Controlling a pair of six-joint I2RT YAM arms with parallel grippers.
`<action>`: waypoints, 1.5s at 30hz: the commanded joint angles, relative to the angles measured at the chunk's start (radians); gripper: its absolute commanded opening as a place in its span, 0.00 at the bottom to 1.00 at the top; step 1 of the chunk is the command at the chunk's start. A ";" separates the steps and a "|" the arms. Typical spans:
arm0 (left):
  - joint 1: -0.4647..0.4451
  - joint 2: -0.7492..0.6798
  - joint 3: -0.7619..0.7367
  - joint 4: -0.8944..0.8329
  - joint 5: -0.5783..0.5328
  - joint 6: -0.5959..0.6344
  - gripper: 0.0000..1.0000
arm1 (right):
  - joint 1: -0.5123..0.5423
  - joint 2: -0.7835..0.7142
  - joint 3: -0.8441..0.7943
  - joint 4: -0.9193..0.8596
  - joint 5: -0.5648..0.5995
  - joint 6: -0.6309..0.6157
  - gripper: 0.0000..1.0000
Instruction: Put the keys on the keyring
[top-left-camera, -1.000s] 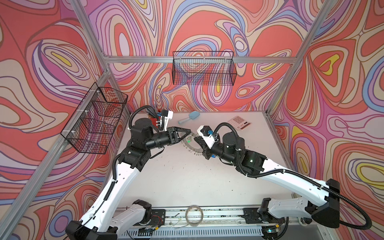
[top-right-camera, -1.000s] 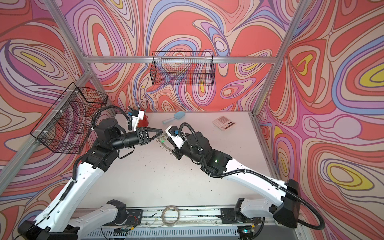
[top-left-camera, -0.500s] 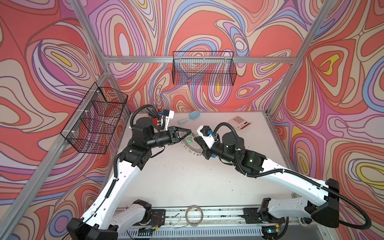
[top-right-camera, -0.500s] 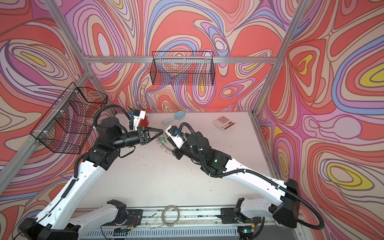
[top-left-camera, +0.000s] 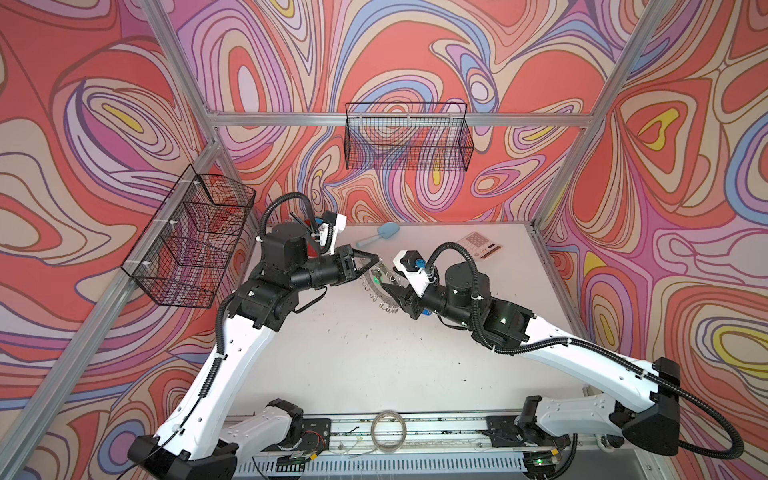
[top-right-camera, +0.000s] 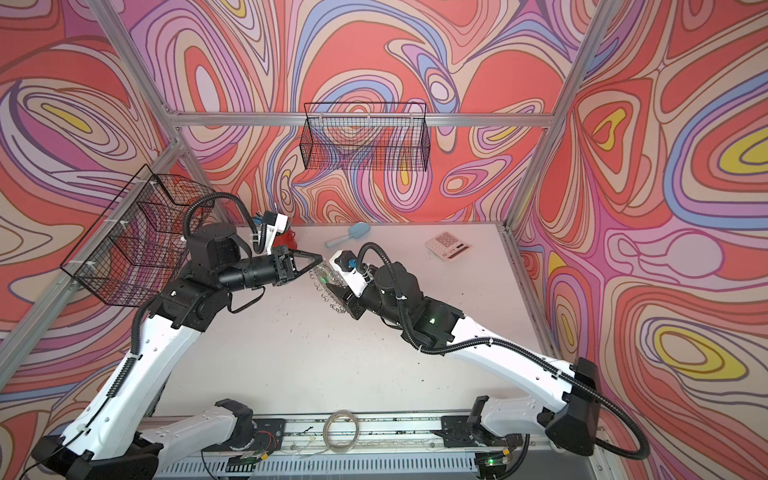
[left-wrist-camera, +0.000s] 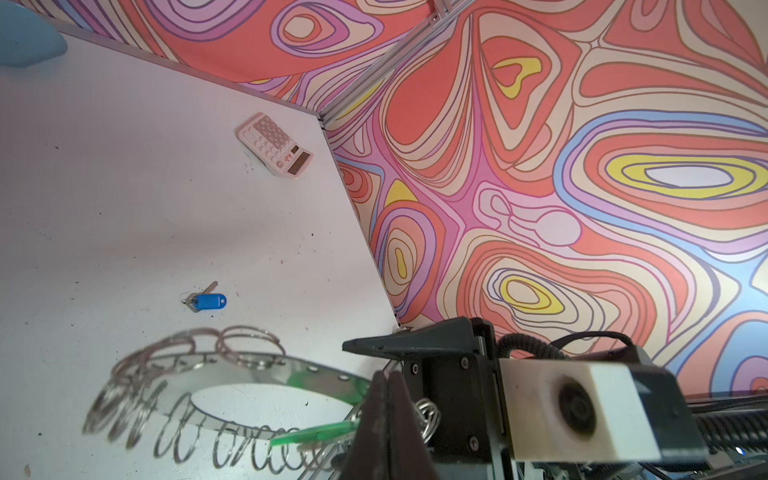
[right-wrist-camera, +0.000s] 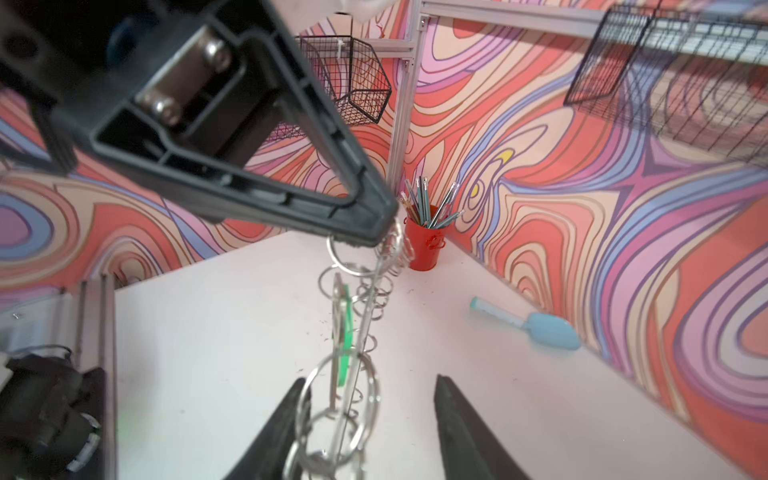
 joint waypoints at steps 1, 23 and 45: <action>-0.076 0.044 0.129 -0.208 -0.176 0.131 0.00 | 0.004 -0.019 0.104 -0.097 -0.041 0.007 0.65; -0.250 0.111 0.336 -0.336 -0.556 0.172 0.00 | 0.015 0.120 0.324 -0.315 0.030 -0.001 0.74; -0.269 0.041 0.221 -0.271 -0.569 0.113 0.00 | 0.014 0.171 0.316 -0.191 0.106 0.088 0.48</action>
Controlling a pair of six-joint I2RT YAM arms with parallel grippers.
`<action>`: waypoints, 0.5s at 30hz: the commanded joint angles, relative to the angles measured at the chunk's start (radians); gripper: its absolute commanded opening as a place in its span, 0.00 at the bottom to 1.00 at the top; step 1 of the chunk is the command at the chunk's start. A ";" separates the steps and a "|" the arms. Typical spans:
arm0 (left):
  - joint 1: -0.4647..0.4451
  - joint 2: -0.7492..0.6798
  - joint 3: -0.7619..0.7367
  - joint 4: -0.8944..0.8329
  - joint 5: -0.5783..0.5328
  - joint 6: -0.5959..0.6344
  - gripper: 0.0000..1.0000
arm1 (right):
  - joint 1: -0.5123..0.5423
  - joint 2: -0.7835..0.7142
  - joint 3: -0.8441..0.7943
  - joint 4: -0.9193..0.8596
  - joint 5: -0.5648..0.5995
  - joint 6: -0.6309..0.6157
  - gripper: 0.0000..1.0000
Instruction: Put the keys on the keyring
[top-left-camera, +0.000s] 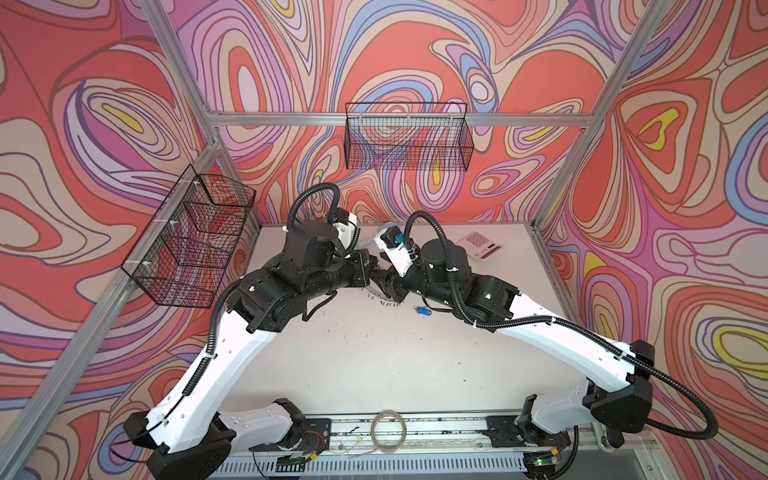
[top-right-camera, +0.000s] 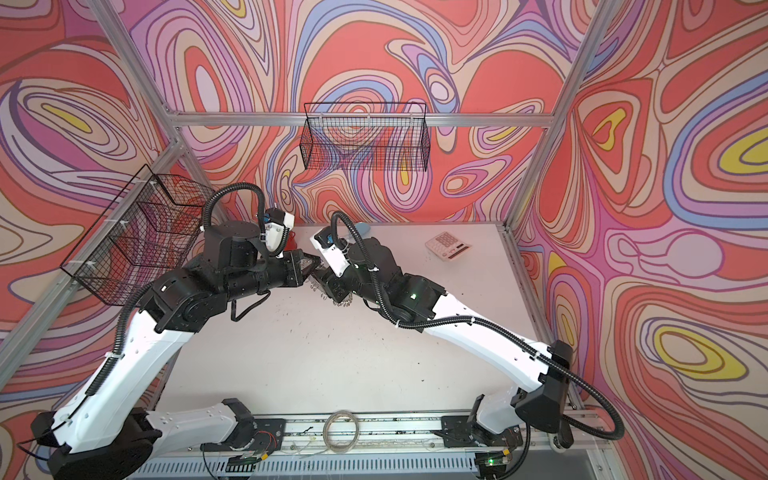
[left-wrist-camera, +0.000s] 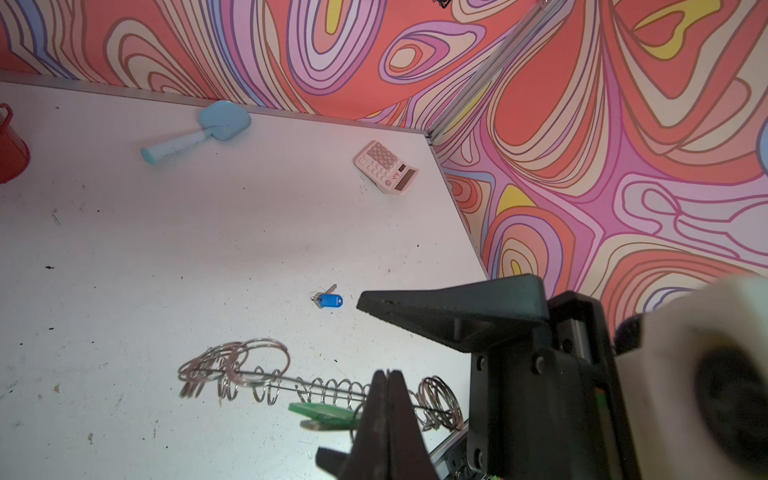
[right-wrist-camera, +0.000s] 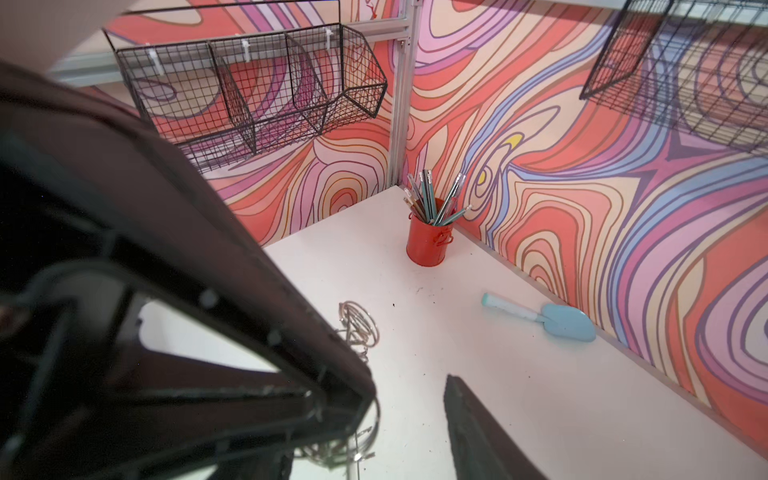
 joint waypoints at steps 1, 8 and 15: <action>-0.007 -0.021 -0.006 0.027 -0.010 -0.010 0.00 | 0.005 -0.031 -0.010 0.013 0.062 0.017 0.48; -0.007 -0.024 -0.013 0.024 -0.013 -0.008 0.00 | 0.005 -0.067 -0.019 -0.027 0.079 0.014 0.45; -0.007 -0.025 -0.014 0.021 -0.007 -0.006 0.00 | 0.006 -0.072 -0.025 -0.051 0.088 0.011 0.50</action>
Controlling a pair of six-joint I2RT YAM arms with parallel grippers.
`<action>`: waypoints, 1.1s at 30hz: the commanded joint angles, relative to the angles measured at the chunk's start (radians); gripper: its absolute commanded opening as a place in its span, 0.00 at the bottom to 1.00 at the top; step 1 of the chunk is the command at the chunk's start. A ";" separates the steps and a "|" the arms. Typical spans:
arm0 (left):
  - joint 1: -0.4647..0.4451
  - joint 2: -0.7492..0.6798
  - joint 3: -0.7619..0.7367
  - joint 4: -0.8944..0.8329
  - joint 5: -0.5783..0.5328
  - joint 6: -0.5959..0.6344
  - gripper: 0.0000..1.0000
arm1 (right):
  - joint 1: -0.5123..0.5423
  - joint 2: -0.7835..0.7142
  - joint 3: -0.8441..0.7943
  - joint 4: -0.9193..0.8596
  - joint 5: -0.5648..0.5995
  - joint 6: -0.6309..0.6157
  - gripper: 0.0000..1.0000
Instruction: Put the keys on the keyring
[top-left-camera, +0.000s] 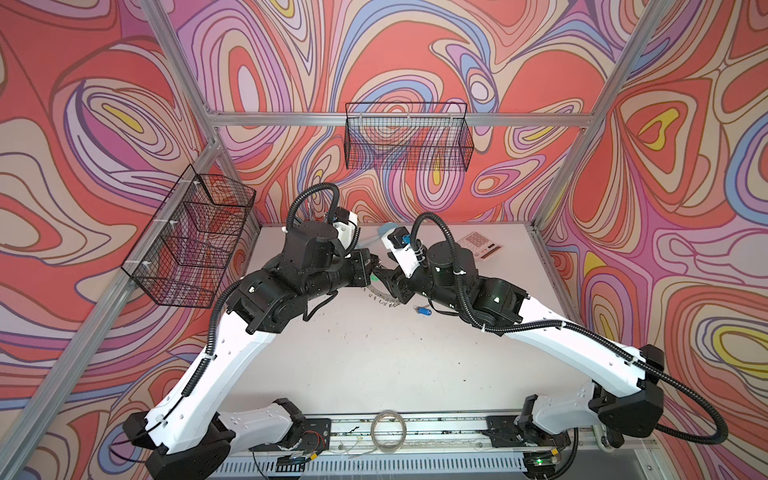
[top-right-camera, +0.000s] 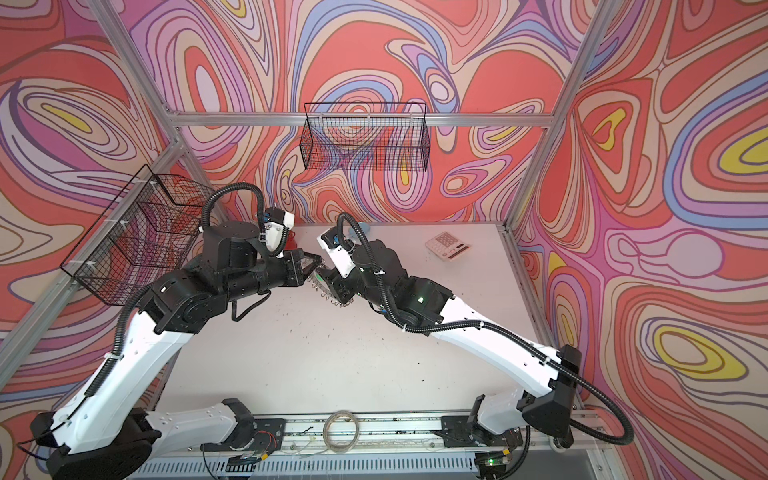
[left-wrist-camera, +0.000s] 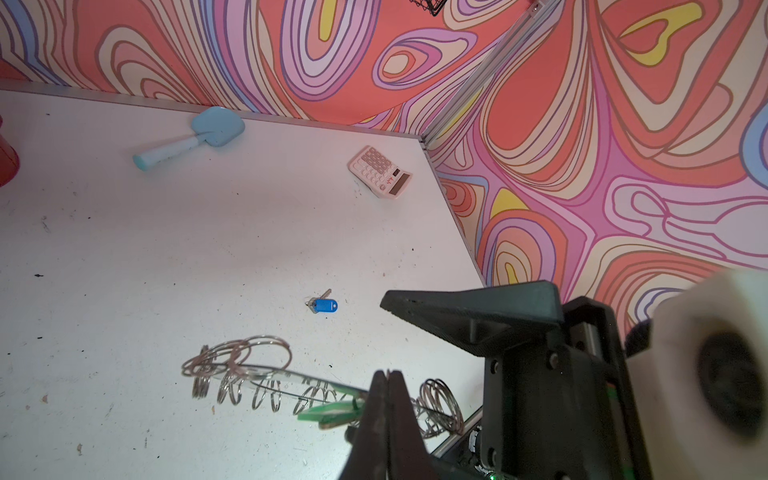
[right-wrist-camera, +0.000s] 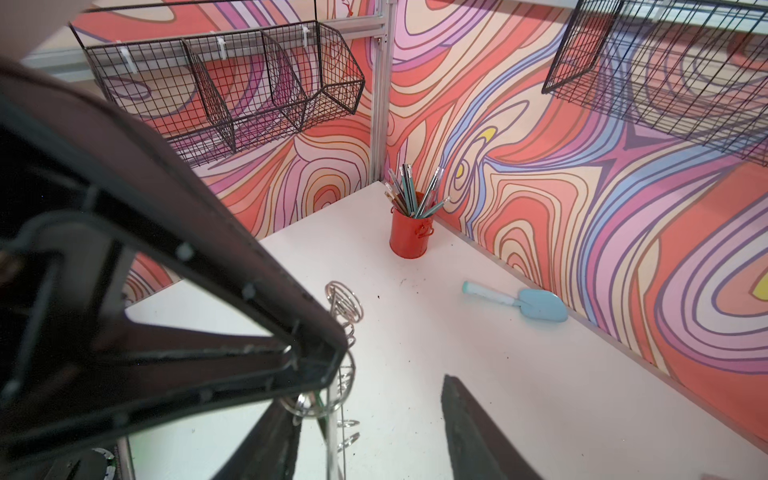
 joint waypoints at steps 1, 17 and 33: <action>-0.001 -0.025 -0.009 0.005 -0.004 -0.004 0.00 | -0.004 -0.032 -0.011 -0.009 0.029 -0.003 0.46; -0.001 -0.022 -0.021 0.016 0.058 0.019 0.00 | -0.004 -0.048 -0.035 0.002 0.044 -0.006 0.21; 0.002 0.004 0.082 -0.060 0.124 0.133 0.12 | -0.003 -0.060 -0.058 0.023 -0.010 0.038 0.00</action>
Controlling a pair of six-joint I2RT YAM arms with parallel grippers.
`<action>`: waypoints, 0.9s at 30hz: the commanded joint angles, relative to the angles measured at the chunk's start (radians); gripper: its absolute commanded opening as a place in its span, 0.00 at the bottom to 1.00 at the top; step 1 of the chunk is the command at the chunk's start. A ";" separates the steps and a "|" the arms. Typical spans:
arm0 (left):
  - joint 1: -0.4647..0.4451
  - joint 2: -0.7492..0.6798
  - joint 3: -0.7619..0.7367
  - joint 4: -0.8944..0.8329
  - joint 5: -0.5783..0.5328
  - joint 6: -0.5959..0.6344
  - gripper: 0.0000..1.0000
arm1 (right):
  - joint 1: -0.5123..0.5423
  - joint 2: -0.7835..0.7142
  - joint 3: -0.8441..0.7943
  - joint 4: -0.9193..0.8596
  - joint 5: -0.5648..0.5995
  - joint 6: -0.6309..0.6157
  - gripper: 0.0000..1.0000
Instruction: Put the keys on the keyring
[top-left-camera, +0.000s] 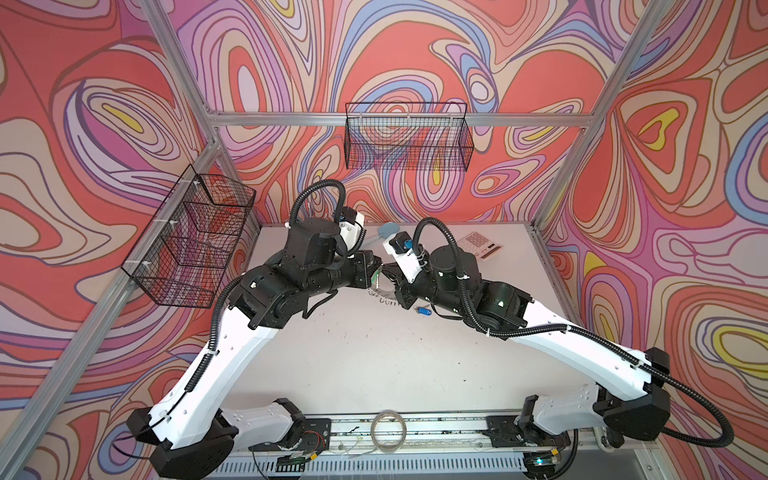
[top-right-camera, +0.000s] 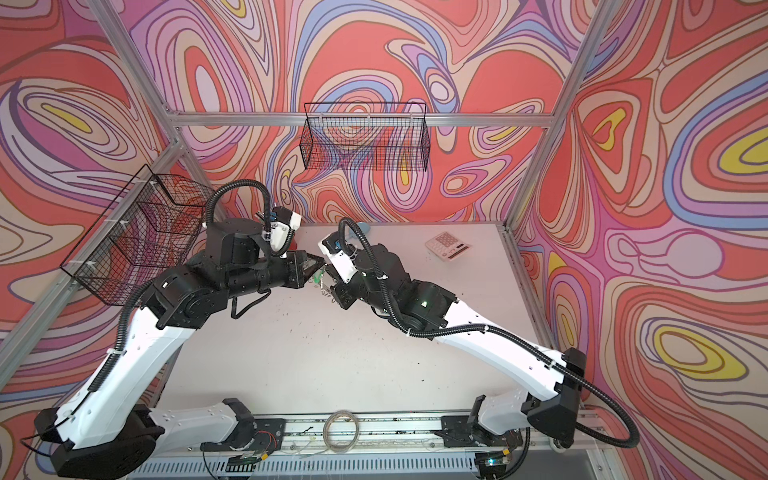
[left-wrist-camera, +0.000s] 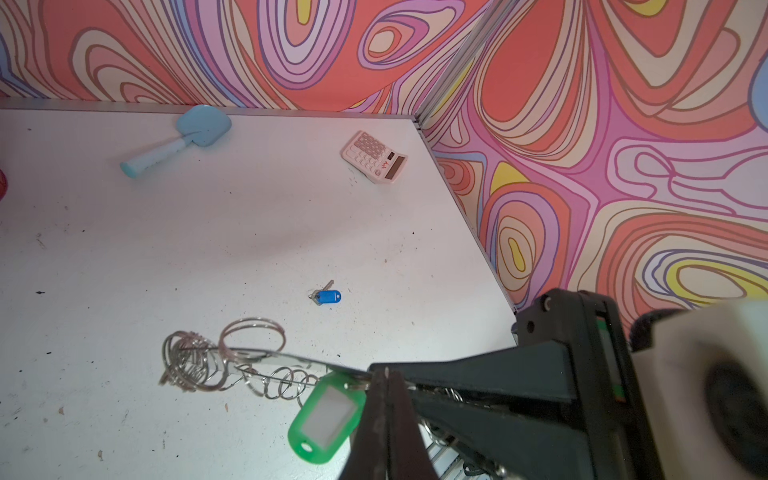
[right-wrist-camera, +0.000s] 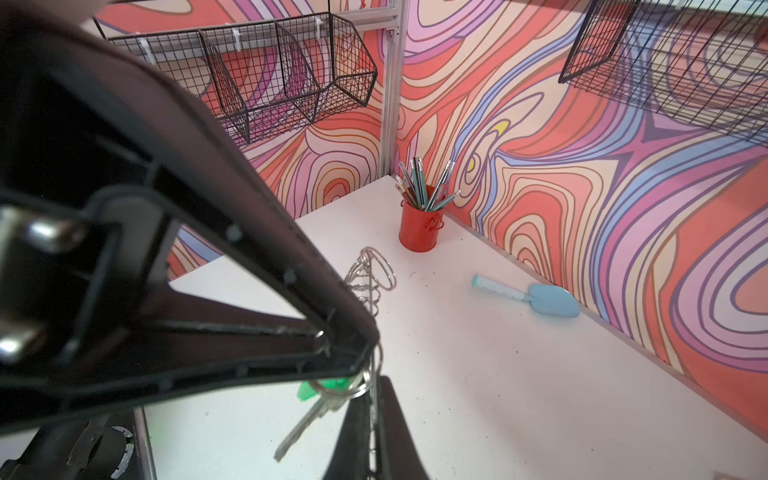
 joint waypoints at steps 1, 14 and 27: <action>0.000 -0.025 0.041 -0.015 0.063 0.036 0.17 | -0.012 -0.025 -0.020 0.026 0.006 0.034 0.00; 0.005 -0.142 -0.137 0.104 0.023 0.031 0.37 | -0.011 -0.016 0.007 0.021 -0.023 0.120 0.00; 0.000 -0.195 -0.323 0.305 0.024 -0.005 0.30 | -0.012 -0.023 -0.033 0.098 0.002 0.188 0.00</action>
